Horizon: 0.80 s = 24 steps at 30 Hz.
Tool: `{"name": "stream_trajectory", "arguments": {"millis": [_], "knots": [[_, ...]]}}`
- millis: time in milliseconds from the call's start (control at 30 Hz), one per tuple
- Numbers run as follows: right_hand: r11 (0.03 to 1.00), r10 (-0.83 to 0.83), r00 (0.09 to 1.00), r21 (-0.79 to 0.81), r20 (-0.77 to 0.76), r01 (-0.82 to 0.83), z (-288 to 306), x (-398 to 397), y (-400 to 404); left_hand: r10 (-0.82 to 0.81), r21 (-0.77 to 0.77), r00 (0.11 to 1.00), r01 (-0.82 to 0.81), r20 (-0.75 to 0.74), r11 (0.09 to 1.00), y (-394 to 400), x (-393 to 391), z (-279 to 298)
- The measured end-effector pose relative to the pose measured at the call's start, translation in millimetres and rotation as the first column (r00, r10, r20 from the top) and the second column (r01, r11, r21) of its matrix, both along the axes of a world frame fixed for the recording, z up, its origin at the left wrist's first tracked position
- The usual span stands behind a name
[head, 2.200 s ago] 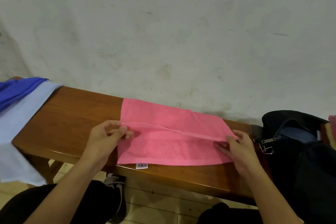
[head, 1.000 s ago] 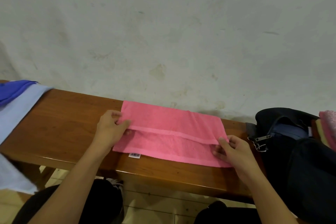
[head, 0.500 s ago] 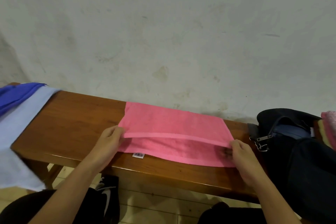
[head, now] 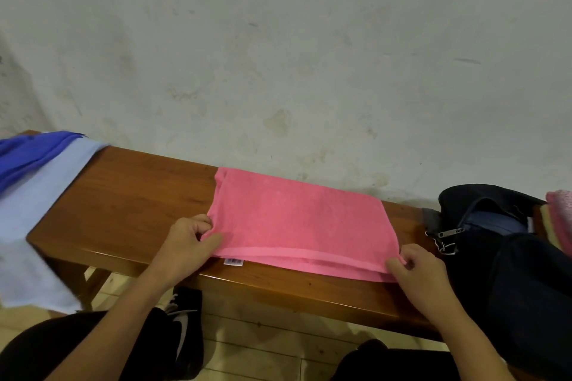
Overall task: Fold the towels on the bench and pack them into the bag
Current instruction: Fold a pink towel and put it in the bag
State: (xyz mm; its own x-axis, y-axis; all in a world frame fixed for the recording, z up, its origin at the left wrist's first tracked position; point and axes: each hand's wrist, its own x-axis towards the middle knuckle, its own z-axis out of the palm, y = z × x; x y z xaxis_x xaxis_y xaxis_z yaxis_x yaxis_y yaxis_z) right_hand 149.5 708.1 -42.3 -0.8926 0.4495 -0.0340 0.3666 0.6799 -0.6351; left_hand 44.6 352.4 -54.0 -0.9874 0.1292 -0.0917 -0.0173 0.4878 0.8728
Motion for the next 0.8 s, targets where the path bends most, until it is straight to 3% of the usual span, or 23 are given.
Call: {"name": "stream_trajectory", "arguments": {"millis": [300,633,800], "knots": [[0.965,0.019,0.995,0.259,0.098,-0.044,-3,12,-10,-0.127,-0.342,0.943,0.015,-0.307,0.940,-5,15,-5],[0.960,-0.044,0.998,0.277,0.045,0.030,1,18,-22,-0.075,-0.265,0.900,-0.046,-0.430,0.963,-8,24,-2],[0.965,-0.083,0.991,0.255,0.107,0.053,4,17,-24,-0.110,-0.313,0.909,-0.023,-0.402,0.949,-9,20,-10]]}}
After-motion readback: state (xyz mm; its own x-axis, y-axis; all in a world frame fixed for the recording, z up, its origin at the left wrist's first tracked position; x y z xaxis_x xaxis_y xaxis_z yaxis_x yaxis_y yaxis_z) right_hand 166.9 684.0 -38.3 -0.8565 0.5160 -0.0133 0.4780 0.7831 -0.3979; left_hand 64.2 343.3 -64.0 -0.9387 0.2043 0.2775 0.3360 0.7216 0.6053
